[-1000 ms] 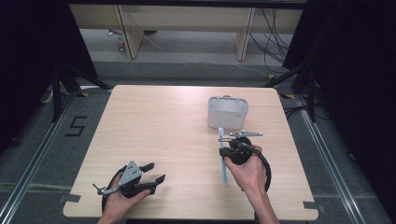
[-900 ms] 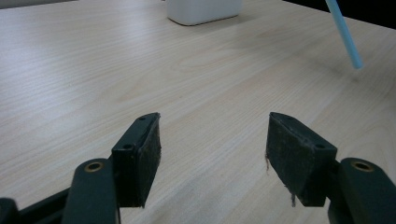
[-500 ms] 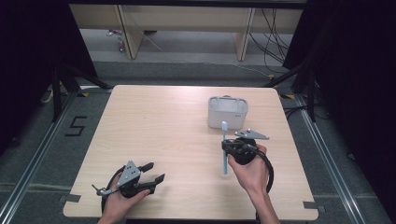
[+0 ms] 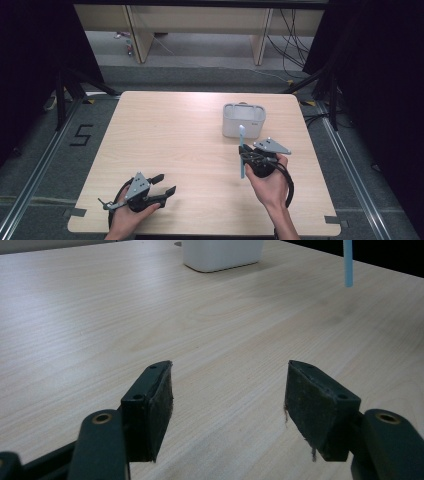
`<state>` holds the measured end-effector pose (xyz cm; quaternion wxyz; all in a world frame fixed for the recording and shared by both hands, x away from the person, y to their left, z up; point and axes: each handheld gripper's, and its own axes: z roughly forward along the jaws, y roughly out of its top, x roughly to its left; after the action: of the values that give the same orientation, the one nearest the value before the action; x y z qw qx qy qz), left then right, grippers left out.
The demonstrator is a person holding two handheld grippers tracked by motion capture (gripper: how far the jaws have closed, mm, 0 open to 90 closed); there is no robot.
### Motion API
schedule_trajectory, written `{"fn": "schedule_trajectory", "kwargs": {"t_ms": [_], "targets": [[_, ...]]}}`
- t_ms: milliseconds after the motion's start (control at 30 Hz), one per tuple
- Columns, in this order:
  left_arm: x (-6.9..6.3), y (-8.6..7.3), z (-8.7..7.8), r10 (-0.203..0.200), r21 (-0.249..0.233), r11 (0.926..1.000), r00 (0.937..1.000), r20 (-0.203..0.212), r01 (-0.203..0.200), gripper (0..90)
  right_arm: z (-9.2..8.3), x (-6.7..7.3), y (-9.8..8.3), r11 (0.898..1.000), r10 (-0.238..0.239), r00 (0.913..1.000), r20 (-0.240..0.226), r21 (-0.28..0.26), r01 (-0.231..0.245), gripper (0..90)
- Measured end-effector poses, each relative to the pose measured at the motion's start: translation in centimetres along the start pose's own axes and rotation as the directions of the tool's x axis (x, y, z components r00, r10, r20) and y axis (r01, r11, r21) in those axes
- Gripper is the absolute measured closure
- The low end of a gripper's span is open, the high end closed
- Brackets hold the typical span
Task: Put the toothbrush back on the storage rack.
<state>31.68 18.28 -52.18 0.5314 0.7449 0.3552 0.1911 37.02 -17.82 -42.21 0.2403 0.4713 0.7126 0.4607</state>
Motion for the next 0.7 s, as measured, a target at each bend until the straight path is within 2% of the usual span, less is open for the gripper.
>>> {"fn": "schedule_trajectory", "kwargs": {"t_ms": [100, 167, 200, 267, 300, 367, 400, 433, 500, 533, 567, 633, 667, 700], "targets": [[0.01, -0.02, -0.03, -0.002, -0.005, 1.0000, 1.0000, -0.002, 0.002, 35.1, -0.13, -0.11, 0.02, 0.999, -0.006, 0.9998, 0.019, -0.034, 0.006, 79.2], [0.02, -0.02, -0.04, -0.003, -0.006, 1.0000, 1.0000, -0.002, 0.003, 35.2, -0.21, -0.11, 0.07, 0.999, 0.000, 0.9999, 0.015, -0.035, 0.000, 79.2], [0.03, -0.03, -0.07, -0.003, -0.007, 1.0000, 1.0000, -0.003, 0.003, 35.2, -0.24, -0.27, 0.10, 0.998, -0.017, 0.9996, 0.025, -0.059, 0.018, 79.2], [0.05, -0.04, -0.09, -0.004, -0.010, 0.9999, 1.0000, -0.003, 0.004, 35.3, -0.23, -0.28, 0.10, 0.998, -0.015, 0.9995, 0.029, -0.065, 0.017, 79.2], [0.05, -0.04, -0.12, -0.006, -0.010, 0.9999, 1.0000, -0.006, 0.006, 35.4, -0.27, -0.19, 0.12, 0.998, 0.008, 0.9998, 0.016, -0.065, -0.007, 79.2], [0.09, -0.09, -0.09, -0.007, -0.024, 0.9997, 1.0000, -0.003, 0.007, 35.4, -0.28, -0.18, 0.08, 0.996, 0.021, 0.9996, 0.018, -0.083, -0.020, 79.2], [0.07, -0.10, -0.14, -0.006, -0.026, 0.9996, 1.0000, -0.005, 0.006, 35.4, -0.25, -0.26, 0.10, 0.996, 0.014, 0.9998, 0.017, -0.090, -0.013, 79.2], [0.01, -0.10, -0.24, -0.005, -0.022, 0.9997, 0.9999, -0.012, 0.005, 35.5, -0.25, -0.49, 0.14, 0.993, -0.012, 0.9996, 0.027, -0.114, 0.015, 79.2], [-0.05, -0.12, -0.27, -0.009, -0.026, 0.9996, 0.9999, -0.013, 0.008, 35.5, -0.35, -0.53, 0.21, 0.993, -0.010, 0.9994, 0.032, -0.115, 0.014, 79.2], [-0.03, -0.12, -0.32, -0.004, -0.022, 0.9997, 0.9999, -0.014, 0.004, 35.5, -0.25, -0.40, 0.21, 0.992, 0.017, 0.9998, 0.011, -0.123, -0.015, 79.2], [-0.03, -0.12, -0.32, -0.004, -0.022, 0.9997, 0.9999, -0.014, 0.004, 35.5, -0.25, -0.40, 0.21, 0.992, 0.017, 0.9998, 0.011, -0.123, -0.015, 79.2], [0.00, -0.18, -0.27, -0.006, -0.039, 0.9992, 0.9999, -0.010, 0.005, 35.5, -0.33, -0.59, 0.28, 0.991, -0.012, 0.9992, 0.038, -0.133, 0.017, 79.2], [0.00, -0.20, -0.28, -0.007, -0.042, 0.9991, 0.9999, -0.011, 0.007, 35.5, -0.29, -0.54, 0.36, 0.989, 0.014, 0.9997, 0.019, -0.148, -0.011, 79.2], [-0.01, -0.20, -0.30, -0.009, -0.042, 0.9991, 0.9999, -0.012, 0.009, 35.5, -0.29, -0.54, 0.36, 0.989, 0.014, 0.9997, 0.019, -0.148, -0.011, 79.2]]}}
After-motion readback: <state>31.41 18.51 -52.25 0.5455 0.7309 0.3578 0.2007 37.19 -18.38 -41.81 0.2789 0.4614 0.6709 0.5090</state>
